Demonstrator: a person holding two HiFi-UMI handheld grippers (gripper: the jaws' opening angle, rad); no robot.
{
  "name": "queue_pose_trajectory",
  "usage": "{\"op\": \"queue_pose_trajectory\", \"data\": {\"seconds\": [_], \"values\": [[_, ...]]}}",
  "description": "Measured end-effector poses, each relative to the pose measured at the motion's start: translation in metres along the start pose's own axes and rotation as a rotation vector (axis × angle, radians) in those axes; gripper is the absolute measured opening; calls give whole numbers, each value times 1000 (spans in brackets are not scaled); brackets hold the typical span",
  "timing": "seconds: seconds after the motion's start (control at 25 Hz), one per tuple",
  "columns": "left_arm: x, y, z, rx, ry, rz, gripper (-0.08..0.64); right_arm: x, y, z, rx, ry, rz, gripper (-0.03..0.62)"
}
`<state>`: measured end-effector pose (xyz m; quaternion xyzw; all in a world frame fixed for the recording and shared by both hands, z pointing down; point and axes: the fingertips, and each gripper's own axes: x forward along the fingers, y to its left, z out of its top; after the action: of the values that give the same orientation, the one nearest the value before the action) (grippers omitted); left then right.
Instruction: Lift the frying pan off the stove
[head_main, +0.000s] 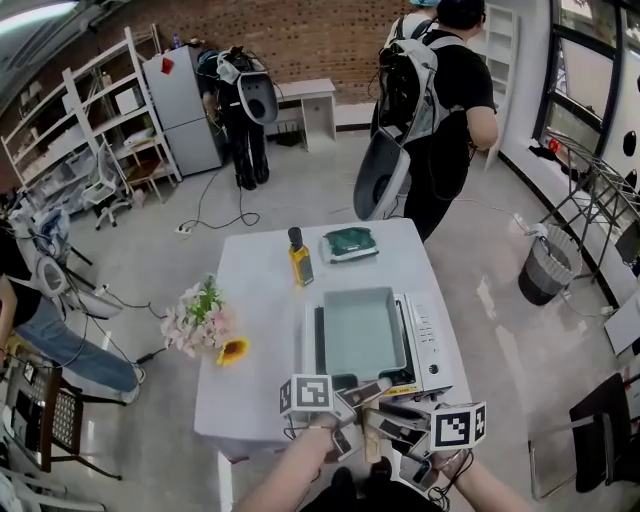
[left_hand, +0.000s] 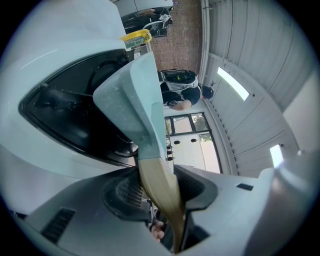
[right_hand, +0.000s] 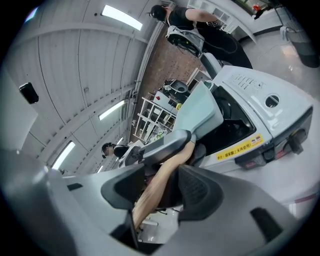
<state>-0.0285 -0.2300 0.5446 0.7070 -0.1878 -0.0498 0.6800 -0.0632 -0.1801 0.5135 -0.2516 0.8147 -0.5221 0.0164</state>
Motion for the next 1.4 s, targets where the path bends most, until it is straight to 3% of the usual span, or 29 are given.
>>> {"op": "queue_pose_trajectory", "data": {"seconds": [0.24,0.52,1.04,1.4], "values": [[-1,1,0,-5,-4,1,167,6,-2,-5,49,51,36,204],[0,1,-1,-6,1,8,167,17,-2,-12,42,110,39,196],[1,0,1,-4,1,-8,167,20,2,-11,107,114,97,173],[0,1,1,4,2,-13,163,21,-2,-14,101,120,80,166]]}}
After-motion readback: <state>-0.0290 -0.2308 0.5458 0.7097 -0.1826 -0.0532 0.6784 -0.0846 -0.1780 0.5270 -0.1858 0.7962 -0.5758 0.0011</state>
